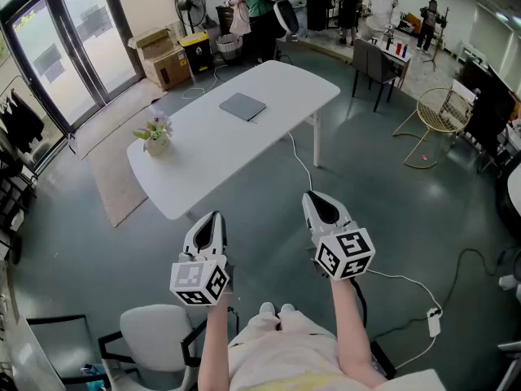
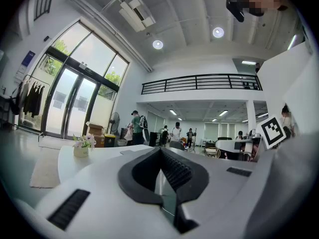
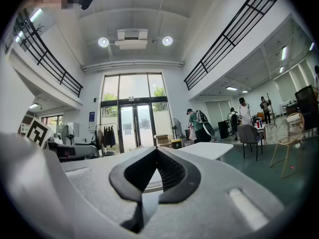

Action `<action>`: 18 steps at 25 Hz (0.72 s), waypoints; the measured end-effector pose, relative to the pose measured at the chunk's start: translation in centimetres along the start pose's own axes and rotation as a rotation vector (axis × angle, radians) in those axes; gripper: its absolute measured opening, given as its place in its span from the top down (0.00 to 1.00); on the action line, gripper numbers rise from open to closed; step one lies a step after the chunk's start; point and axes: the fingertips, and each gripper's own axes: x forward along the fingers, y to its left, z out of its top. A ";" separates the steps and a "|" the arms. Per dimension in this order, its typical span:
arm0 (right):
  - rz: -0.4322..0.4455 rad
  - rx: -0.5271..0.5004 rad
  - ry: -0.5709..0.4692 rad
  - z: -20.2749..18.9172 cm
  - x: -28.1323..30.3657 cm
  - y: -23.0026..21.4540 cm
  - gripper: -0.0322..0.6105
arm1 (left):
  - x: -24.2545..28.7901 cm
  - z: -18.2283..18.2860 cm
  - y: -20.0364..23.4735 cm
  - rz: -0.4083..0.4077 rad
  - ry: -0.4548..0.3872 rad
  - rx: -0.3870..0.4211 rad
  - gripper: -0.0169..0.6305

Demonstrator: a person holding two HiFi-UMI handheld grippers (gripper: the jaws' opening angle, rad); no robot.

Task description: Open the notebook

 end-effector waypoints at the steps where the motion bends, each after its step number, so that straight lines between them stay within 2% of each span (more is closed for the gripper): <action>1: 0.000 0.003 -0.001 0.1 0.0 -0.2 0.94 | 0.1 0.1 -0.1 0.000 0.000 -0.001 0.98; 13: 0.003 0.057 -0.021 0.4 0.0 -2.0 0.94 | 1.6 -0.3 -1.6 -0.019 0.007 -0.016 0.98; 18: 0.014 0.050 -0.014 0.1 0.5 -2.6 0.94 | 2.0 -0.8 -2.2 -0.019 0.005 -0.027 0.98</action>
